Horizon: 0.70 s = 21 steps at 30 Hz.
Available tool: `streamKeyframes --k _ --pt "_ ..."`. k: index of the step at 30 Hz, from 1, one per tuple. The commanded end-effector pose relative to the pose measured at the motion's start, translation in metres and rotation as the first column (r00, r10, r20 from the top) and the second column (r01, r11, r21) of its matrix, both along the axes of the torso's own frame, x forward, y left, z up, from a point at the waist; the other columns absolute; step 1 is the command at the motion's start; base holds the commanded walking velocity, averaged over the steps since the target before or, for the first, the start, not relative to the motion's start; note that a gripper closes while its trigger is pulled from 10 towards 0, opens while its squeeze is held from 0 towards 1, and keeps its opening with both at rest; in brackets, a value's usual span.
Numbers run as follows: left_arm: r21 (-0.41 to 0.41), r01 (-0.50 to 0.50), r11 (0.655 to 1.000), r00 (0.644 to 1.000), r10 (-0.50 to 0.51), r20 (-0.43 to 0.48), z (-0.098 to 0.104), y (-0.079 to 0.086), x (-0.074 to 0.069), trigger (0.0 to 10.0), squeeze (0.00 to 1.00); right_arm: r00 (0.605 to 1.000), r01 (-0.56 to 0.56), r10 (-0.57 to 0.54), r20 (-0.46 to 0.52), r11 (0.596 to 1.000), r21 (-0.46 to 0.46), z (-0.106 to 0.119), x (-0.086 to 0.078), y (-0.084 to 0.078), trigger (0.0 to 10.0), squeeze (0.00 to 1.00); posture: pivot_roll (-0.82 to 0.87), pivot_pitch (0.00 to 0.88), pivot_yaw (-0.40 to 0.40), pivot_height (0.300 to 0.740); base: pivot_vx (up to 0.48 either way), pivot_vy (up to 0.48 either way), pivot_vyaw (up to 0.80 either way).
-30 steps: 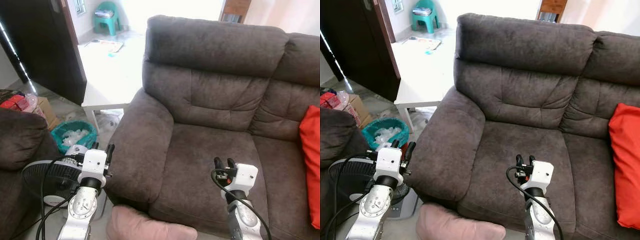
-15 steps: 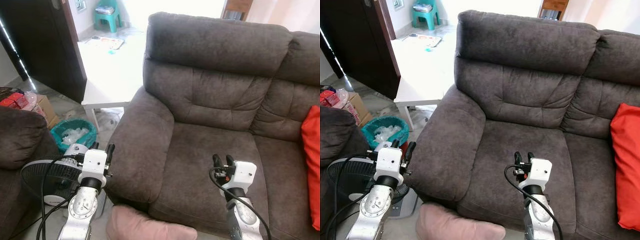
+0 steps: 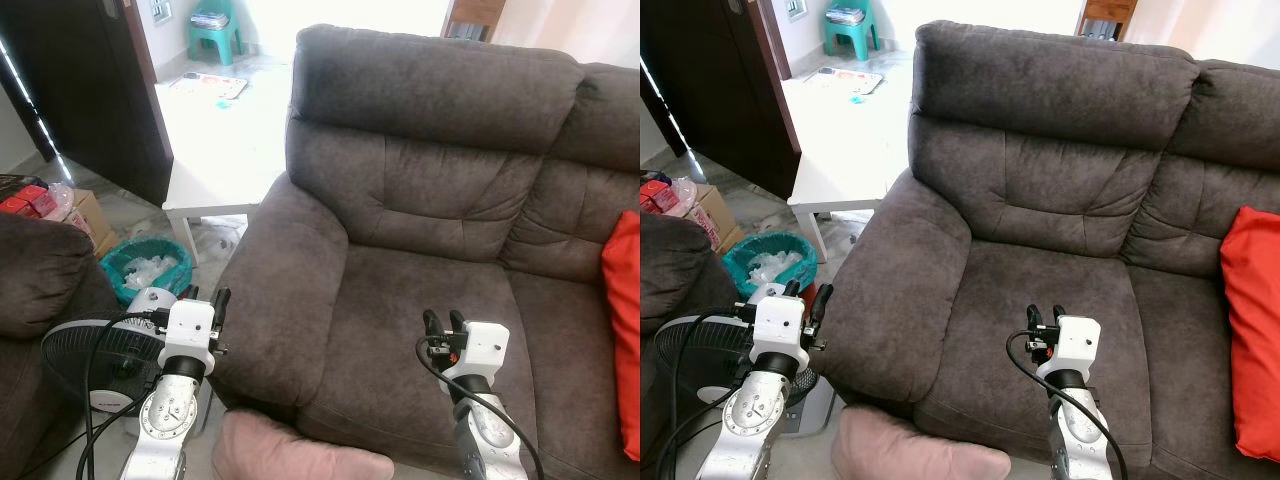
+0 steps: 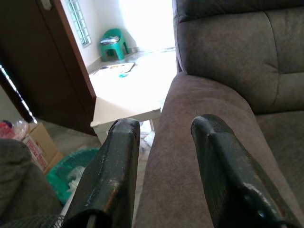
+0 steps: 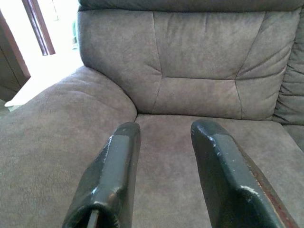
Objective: Move the pillow to the sofa from floor
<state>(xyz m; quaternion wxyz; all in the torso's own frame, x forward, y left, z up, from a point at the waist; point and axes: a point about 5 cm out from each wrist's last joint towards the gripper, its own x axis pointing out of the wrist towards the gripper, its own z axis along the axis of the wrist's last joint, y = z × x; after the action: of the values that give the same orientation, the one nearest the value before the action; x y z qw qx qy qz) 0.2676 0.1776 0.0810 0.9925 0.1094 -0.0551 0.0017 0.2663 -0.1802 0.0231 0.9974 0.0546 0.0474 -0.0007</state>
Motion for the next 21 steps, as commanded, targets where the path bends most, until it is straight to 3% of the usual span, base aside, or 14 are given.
streamKeyframes --k 1,5,16,21 --pt "-0.007 -0.005 1.000 1.000 0.005 0.014 0.0020 -0.0001 -0.0009 10.0 0.00 1.000 0.002 -0.002 -0.007 1.000 -0.010 0.0013 0.0015 -0.0035 10.0 0.00 0.13 0.001 -0.076 0.740 0.000 0.000 0.00" --pt "-0.008 -0.003 1.000 1.000 0.003 0.014 0.0020 -0.0005 -0.0008 10.0 0.00 1.000 0.002 -0.003 -0.016 1.000 -0.013 0.0008 0.0019 -0.0039 10.0 0.00 0.13 0.000 -0.075 0.740 0.000 0.000 0.00" --pt "-0.011 0.002 1.000 1.000 -0.002 0.012 0.0019 -0.0020 -0.0002 10.0 0.00 0.999 -0.015 0.014 -0.029 1.000 -0.016 0.0002 0.0025 -0.0020 10.0 0.00 0.13 0.004 -0.078 0.670 0.000 0.000 0.00" --pt "-0.012 0.000 1.000 1.000 0.000 0.012 0.0020 -0.0019 -0.0001 10.0 0.00 1.000 -0.015 0.015 -0.015 1.000 -0.013 0.0017 0.0014 -0.0027 10.0 0.00 0.13 0.010 -0.080 0.662 0.000 0.000 0.00"
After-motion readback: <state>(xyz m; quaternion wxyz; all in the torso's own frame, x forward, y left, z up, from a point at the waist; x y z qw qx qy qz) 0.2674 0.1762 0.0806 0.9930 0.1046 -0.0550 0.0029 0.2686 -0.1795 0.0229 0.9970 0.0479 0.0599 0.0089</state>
